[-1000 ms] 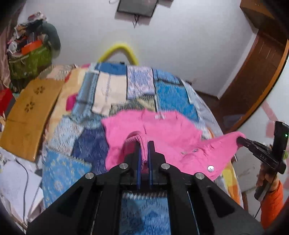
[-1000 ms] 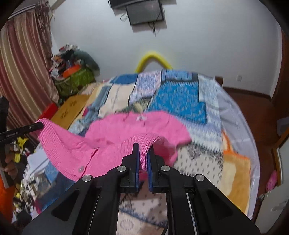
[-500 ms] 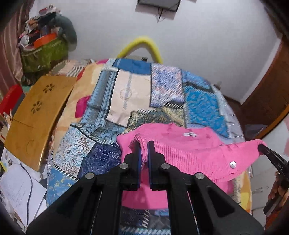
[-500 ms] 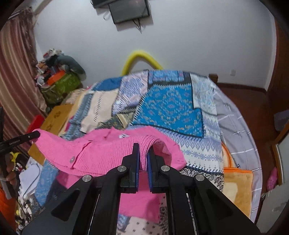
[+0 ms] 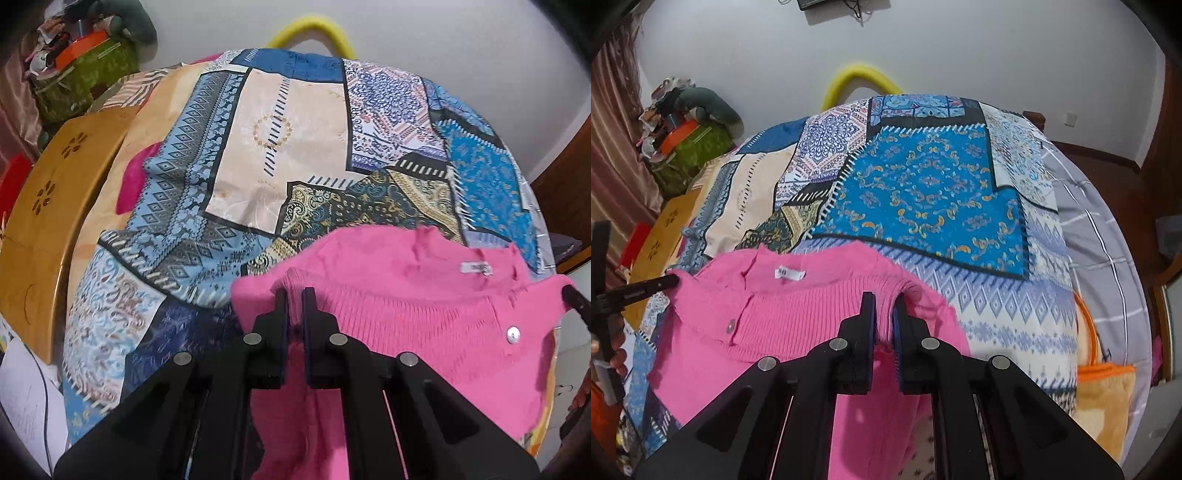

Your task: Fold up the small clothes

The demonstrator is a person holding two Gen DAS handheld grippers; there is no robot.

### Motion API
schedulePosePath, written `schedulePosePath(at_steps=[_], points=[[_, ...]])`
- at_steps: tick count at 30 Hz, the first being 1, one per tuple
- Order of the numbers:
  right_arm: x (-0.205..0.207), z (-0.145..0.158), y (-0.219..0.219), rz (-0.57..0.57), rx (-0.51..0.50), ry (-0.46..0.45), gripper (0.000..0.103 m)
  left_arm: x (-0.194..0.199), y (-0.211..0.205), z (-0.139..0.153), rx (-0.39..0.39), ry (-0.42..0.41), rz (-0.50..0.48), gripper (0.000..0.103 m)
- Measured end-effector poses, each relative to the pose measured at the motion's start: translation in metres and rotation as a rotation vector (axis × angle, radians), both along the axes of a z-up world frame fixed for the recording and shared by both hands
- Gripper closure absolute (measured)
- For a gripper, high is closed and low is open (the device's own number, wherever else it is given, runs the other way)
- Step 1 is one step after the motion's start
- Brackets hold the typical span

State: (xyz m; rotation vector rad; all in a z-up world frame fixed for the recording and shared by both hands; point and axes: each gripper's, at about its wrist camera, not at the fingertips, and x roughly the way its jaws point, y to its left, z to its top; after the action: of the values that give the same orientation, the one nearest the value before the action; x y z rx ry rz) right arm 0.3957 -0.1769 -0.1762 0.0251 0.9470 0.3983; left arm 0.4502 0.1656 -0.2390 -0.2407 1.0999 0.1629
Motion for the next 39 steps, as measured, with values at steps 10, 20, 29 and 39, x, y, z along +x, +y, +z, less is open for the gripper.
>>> schedulePosePath(at_steps=[10, 20, 29, 39], points=[[0.012, 0.013, -0.004, 0.003, 0.015, -0.031, 0.078, 0.014, 0.008, 0.015, 0.084, -0.017, 0.015, 0.071], [-0.029, 0.021, -0.013, 0.011, -0.03, 0.032, 0.03, -0.036, 0.002, 0.043, 0.167, 0.014, -0.07, 0.03], [-0.082, -0.003, -0.021, 0.01, -0.054, 0.139, 0.027, -0.088, -0.011, 0.052, 0.197, 0.035, -0.109, 0.026], [-0.12, -0.052, -0.015, 0.027, -0.121, 0.184, 0.032, -0.124, -0.022, 0.045, 0.181, 0.026, -0.138, 0.026]])
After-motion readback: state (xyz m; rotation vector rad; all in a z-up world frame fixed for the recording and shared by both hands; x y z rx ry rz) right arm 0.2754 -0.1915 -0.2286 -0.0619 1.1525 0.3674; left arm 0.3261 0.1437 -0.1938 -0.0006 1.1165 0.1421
